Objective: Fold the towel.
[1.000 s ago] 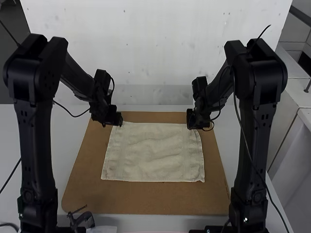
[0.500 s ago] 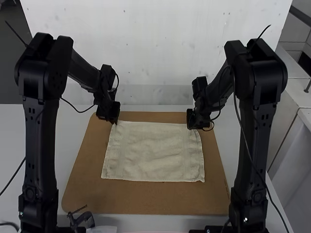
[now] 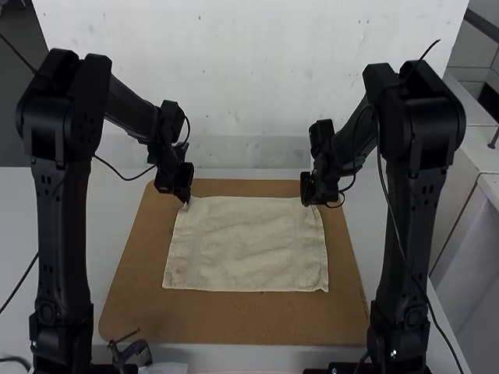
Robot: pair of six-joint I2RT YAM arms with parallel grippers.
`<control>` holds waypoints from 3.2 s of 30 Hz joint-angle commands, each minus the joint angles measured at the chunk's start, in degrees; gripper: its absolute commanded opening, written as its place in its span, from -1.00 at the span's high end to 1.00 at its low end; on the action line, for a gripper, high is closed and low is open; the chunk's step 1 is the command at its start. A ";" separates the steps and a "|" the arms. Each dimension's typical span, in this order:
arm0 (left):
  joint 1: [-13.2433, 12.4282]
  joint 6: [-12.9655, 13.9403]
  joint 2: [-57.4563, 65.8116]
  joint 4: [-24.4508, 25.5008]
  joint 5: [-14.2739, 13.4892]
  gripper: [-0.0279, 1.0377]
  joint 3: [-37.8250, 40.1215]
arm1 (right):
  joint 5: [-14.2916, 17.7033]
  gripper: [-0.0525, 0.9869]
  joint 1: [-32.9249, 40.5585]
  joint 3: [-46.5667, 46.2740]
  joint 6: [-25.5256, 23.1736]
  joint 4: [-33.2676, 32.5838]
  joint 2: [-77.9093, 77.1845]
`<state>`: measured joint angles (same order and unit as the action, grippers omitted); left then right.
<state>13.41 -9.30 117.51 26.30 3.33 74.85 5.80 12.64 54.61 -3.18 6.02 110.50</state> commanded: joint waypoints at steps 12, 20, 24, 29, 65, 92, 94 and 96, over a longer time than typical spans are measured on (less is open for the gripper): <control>-1.19 -2.83 -14.95 0.50 1.33 0.90 3.29 | 1.49 0.86 -1.92 3.66 0.10 1.80 -11.62; 1.71 -3.80 -17.76 1.73 1.59 0.90 -4.45 | 0.96 0.86 -0.78 -2.31 1.07 2.59 -14.96; 3.55 -3.97 -22.33 1.73 1.59 0.90 -9.72 | 0.88 0.86 0.19 -6.80 2.21 2.06 -19.00; 4.43 -3.53 -28.39 2.17 1.68 0.90 -15.44 | -0.62 0.86 0.98 -11.98 3.36 -0.05 -25.68; 4.96 -3.71 -29.62 3.58 1.85 0.90 -28.09 | -3.25 0.86 -0.60 -23.85 5.99 -3.03 -30.78; 4.26 -3.88 -24.70 -1.70 -4.04 0.44 -24.31 | -1.41 0.27 -2.19 -22.97 3.80 1.62 -24.63; 4.17 -3.44 -25.49 -1.52 -3.95 -0.21 -23.96 | -2.38 0.08 -2.62 -23.23 3.09 1.62 -25.68; 4.17 -2.65 -26.20 -1.43 -3.77 -0.73 -23.96 | -3.87 -0.07 -2.98 -23.41 1.86 1.62 -26.65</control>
<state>18.20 -12.91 93.65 24.88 0.36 48.99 3.01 10.92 30.41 0.89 7.35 86.48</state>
